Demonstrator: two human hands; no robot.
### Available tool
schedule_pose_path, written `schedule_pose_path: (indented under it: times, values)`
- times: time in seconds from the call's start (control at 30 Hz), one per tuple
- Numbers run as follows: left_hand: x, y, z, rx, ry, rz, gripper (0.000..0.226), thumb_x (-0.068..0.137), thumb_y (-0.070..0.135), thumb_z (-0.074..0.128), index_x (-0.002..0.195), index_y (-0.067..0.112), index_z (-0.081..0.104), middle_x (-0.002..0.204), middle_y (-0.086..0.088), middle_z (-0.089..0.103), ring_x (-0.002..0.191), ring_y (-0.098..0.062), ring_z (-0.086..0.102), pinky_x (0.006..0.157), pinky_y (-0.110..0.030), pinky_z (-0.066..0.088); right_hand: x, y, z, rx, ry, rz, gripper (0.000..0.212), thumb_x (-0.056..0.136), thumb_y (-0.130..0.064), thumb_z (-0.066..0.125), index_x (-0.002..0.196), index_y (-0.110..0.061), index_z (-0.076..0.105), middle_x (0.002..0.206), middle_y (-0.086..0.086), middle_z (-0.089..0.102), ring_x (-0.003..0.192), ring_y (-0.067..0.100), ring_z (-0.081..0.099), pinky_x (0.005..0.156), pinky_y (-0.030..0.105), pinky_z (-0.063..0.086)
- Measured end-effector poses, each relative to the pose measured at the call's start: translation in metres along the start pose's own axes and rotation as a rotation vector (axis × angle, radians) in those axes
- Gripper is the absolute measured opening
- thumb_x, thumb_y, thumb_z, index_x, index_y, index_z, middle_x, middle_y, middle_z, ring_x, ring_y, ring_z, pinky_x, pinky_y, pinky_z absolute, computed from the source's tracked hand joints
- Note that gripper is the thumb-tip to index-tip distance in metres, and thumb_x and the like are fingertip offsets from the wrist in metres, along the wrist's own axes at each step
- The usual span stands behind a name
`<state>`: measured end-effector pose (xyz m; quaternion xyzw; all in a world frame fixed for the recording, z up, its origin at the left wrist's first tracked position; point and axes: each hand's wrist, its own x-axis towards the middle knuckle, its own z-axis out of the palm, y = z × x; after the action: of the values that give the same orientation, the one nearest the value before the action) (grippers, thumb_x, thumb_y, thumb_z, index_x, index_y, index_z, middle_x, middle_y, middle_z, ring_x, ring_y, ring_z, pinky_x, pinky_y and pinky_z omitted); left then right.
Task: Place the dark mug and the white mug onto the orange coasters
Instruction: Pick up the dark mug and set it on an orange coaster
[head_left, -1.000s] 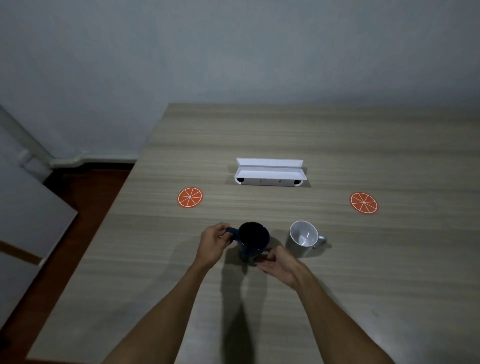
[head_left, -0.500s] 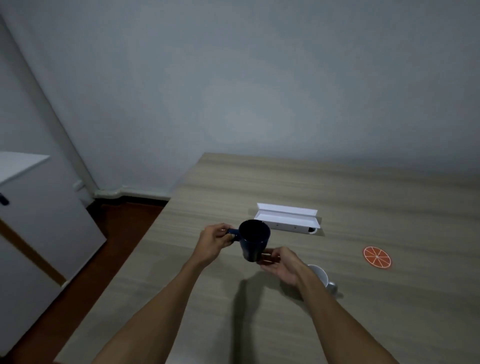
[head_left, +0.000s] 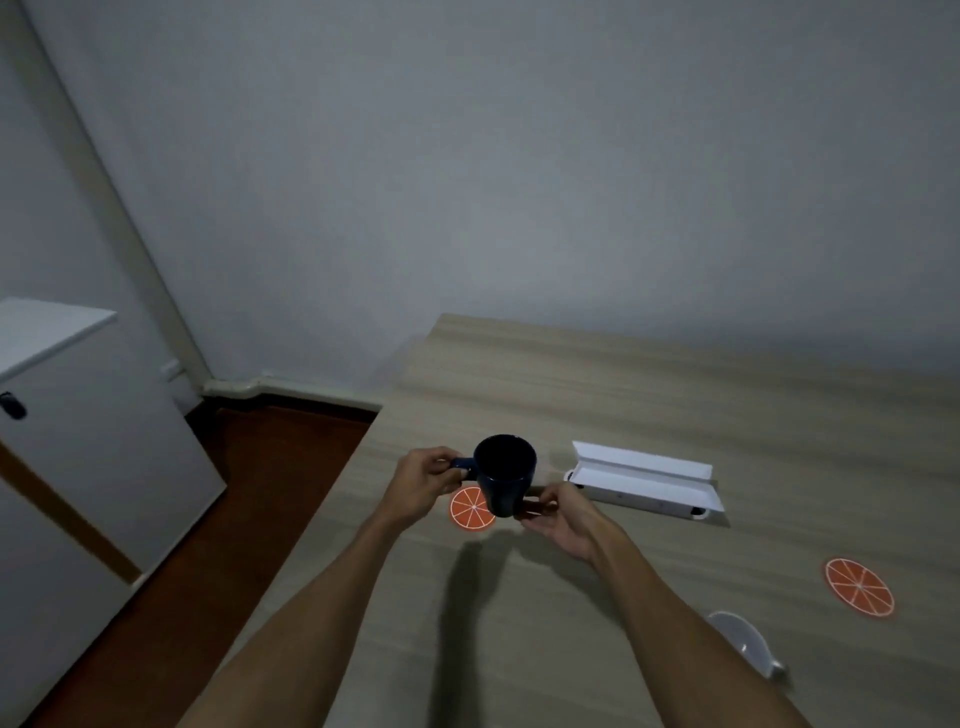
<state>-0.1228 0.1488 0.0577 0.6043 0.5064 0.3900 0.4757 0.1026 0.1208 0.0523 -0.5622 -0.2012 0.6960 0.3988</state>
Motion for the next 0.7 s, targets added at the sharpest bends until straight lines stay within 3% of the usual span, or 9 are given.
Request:
schedule_pose_path:
  times: [0.17, 0.23, 0.33, 0.5, 0.7]
  values:
    - [0.047, -0.059, -0.025, 0.035, -0.021, -0.029, 0.018, 0.090, 0.001, 0.060, 0.095, 0.014, 0.072, 0.097, -0.009, 0.076, 0.096, -0.022, 0.073, 0.088, -0.038, 0.059, 0.065, 0.017, 0.035, 0.061, 0.031, 0.043, 0.030, 0.084, -0.001, 0.031, 0.099, 0.004, 0.057, 0.089, 0.019, 0.064, 0.083, 0.031, 0.061, 0.073, 0.037, 0.052]
    - [0.059, -0.082, -0.027, 0.038, -0.011, -0.050, 0.022, 0.090, 0.000, 0.060, 0.091, 0.019, 0.072, 0.096, -0.009, 0.076, 0.096, -0.023, 0.073, 0.089, -0.039, 0.059, 0.087, 0.027, 0.041, 0.113, 0.045, 0.055, 0.026, 0.084, -0.002, 0.032, 0.088, 0.002, 0.057, 0.086, 0.019, 0.062, 0.083, 0.031, 0.060, 0.082, 0.042, 0.053]
    - [0.072, -0.112, -0.027, 0.052, -0.023, -0.057, 0.017, 0.090, 0.002, 0.061, 0.095, 0.013, 0.072, 0.097, -0.010, 0.075, 0.095, -0.023, 0.073, 0.088, -0.040, 0.059, 0.117, 0.040, 0.042, 0.146, 0.080, 0.056, 0.021, 0.083, -0.008, 0.038, 0.086, -0.002, 0.058, 0.092, 0.020, 0.063, 0.090, 0.031, 0.061, 0.098, 0.043, 0.048]
    - [0.082, -0.140, -0.022, 0.065, -0.037, -0.045, 0.015, 0.088, 0.006, 0.064, 0.099, 0.010, 0.073, 0.094, -0.003, 0.077, 0.091, -0.015, 0.072, 0.084, -0.032, 0.057, 0.144, 0.053, 0.041, 0.136, 0.151, 0.072, 0.017, 0.084, -0.013, 0.037, 0.080, -0.008, 0.053, 0.096, 0.020, 0.063, 0.091, 0.030, 0.060, 0.090, 0.037, 0.049]
    - [0.080, -0.148, -0.019, 0.052, -0.029, -0.066, 0.014, 0.090, 0.004, 0.062, 0.100, 0.009, 0.071, 0.096, -0.004, 0.075, 0.092, -0.012, 0.071, 0.083, -0.027, 0.055, 0.157, 0.057, 0.040, 0.147, 0.119, 0.076, 0.026, 0.082, -0.019, 0.039, 0.100, -0.004, 0.051, 0.110, 0.028, 0.061, 0.106, 0.040, 0.059, 0.094, 0.041, 0.049]
